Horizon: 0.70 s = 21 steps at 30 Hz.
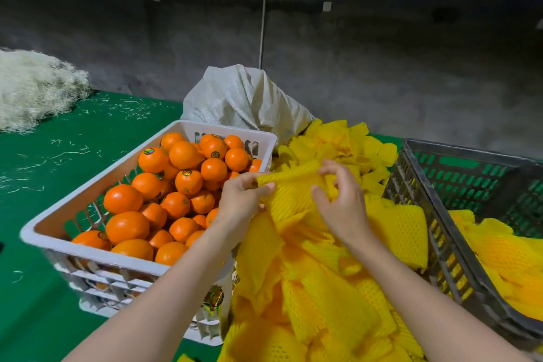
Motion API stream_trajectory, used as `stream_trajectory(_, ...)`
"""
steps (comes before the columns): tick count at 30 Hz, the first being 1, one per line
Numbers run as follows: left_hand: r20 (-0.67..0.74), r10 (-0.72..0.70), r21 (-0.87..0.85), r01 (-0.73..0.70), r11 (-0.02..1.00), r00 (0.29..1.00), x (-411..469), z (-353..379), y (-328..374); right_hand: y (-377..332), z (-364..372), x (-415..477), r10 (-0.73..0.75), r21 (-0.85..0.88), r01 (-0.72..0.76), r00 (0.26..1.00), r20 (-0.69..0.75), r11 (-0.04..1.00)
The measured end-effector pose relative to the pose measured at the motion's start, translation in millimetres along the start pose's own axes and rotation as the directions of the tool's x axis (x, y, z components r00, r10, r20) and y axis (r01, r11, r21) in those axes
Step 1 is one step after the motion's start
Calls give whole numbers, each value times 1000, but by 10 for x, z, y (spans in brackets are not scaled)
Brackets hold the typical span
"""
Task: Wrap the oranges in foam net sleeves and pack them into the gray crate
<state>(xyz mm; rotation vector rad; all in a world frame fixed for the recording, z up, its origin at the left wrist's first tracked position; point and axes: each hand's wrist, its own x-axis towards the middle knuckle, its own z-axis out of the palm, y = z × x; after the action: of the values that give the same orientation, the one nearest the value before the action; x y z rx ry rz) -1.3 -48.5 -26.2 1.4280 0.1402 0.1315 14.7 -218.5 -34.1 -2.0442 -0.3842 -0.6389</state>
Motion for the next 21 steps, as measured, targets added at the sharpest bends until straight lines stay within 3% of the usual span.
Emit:
stream_trajectory(1, 27, 15, 9, -15, 1000, 1000, -13, -17, -3, -14, -16, 50, 134, 67, -133, 991, -14, 989)
stream_trajectory(3, 62, 48, 26, -50, 998, 997, -37, -49, -12, -51, -33, 136, 377, 285, -388, 921, 97, 876)
stream_trajectory(5, 63, 74, 9, -75, 997, 995, -64, -81, -21, -58, -9, 146, 441, 355, -473, 881, 172, 806)
stream_trajectory(9, -1, 135, -17, -135, 991, 991, -116, -148, -16, -62, 110, 60, 302, 198, -300, 953, 18, 933)
stream_trajectory(12, -59, 242, 104, -235, 966, 969, -176, -152, -33, -58, 165, 55, 171, 32, -169, 982, -83, 985)
stream_trajectory(14, -44, 288, 162, -278, 947, 957, -201, -145, -41, -64, 206, 89, 221, 113, -217, 975, -21, 970)
stream_trajectory(17, 106, 244, 109, -255, 961, 964, -162, -214, 8, -113, 311, 157, 352, 276, -360, 933, 81, 891)
stream_trajectory(19, 160, 219, 44, -229, 973, 963, -64, -343, 73, -192, 431, 167, 339, 323, -325, 941, 13, 889)
stream_trajectory(21, 86, 153, -87, -145, 986, 985, 85, -523, 136, -308, 616, 159, 280, 350, -244, 958, -57, 904)
